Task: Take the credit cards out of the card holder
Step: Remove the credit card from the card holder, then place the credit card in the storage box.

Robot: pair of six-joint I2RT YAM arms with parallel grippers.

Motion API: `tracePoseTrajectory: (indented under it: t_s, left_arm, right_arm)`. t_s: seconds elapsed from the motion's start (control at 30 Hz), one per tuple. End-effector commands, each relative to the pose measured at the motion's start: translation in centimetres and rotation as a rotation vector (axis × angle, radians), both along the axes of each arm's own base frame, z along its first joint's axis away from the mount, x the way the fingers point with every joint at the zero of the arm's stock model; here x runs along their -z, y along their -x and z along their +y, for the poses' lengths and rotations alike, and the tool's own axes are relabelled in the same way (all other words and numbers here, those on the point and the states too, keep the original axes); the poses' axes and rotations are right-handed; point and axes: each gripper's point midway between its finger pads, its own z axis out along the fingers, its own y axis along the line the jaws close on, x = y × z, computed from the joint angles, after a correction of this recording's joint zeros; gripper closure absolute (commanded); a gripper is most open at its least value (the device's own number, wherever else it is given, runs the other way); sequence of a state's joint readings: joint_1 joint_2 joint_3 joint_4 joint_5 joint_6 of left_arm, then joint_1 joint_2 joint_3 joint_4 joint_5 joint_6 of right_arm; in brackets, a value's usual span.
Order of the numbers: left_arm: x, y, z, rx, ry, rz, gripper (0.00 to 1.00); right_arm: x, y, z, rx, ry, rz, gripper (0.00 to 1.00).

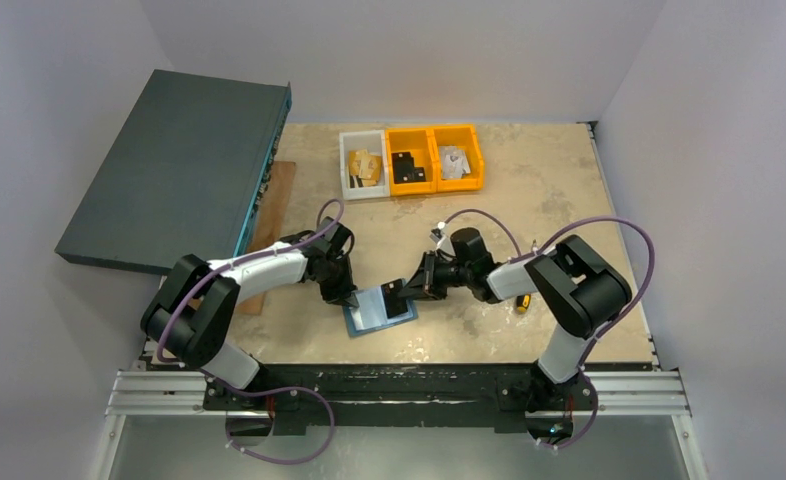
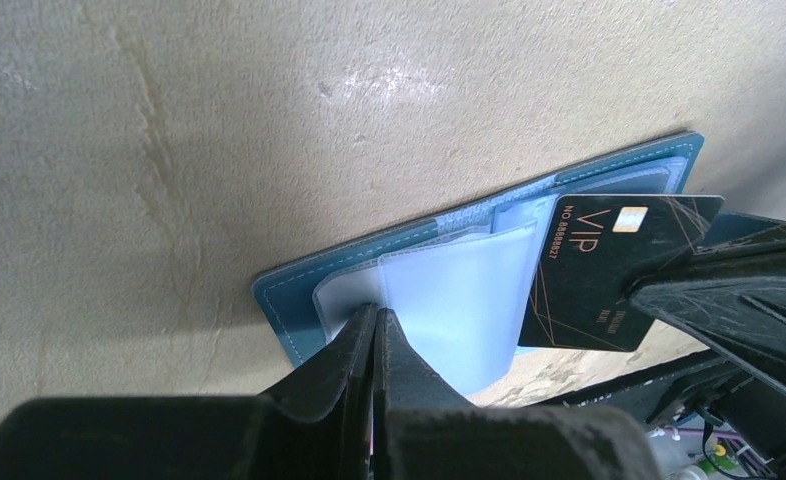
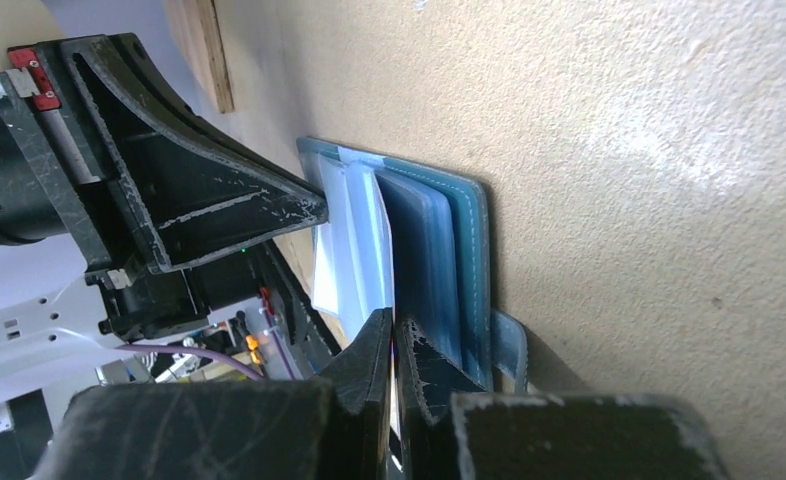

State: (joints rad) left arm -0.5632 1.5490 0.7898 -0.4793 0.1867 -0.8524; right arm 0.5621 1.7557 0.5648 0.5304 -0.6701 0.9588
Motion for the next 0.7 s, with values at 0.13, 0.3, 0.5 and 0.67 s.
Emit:
tracePoseTrajectory:
  t_s: [0.13,0.3,0.5,0.67]
  left_arm:
    - [-1.2,-0.8,0.7,0.065,-0.047,-0.068,1.0]
    - [-3.3,-1.5,0.0,0.092,-0.024,-0.12,1.0]
    - [-6.3,-1.9,-0.7,0.132,-0.03,-0.19,0.9]
    - [-8.3,-1.8,0.0,0.129,-0.056,-0.241,0.63]
  right_arm:
    - [-2.0,-0.9,-0.5,0.015,0.018,-0.069,1.0]
    - [-3.3,-1.2,-0.4,0.009,0.013,-0.095,1.0]
    - [-4.6,-1.7,-0.3,0.015,0.005,-0.124,1.0]
    - [-6.2,-2.7,-0.6,0.034,0.001,-0.16,1.0]
